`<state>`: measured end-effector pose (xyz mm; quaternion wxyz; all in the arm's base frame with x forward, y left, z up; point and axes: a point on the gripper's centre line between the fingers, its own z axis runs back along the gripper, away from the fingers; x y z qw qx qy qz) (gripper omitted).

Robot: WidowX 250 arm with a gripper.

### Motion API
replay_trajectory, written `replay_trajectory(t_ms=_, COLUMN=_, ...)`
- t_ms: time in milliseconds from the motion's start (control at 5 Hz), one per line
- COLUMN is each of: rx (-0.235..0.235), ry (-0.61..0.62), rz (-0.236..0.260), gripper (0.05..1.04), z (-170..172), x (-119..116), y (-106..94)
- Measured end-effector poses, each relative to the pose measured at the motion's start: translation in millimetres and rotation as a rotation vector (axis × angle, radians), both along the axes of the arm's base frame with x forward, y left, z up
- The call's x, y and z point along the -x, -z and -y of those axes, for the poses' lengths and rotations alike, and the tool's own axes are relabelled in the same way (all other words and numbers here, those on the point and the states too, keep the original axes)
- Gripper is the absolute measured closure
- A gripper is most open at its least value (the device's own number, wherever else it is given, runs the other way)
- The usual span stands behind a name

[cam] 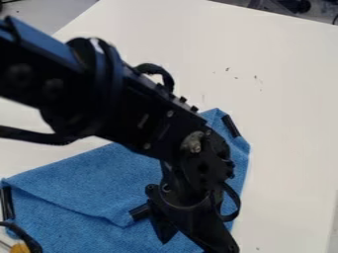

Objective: Unfold the cloth from bottom right to top left

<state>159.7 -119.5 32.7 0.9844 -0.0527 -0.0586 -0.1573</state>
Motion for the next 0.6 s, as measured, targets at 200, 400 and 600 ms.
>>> replay_trajectory(t_ms=200, rx=-0.008, ry=0.005, rz=-0.011, gripper=0.083, z=-2, x=2, y=2.7)
replay_trajectory(t_ms=400, rx=-0.014, ry=-0.002, rz=-0.013, gripper=0.083, z=-12, x=-2, y=3.4)
replay_trajectory(t_ms=600, rx=-0.014, ry=0.012, rz=-0.006, gripper=0.083, z=-24, x=-11, y=3.8)
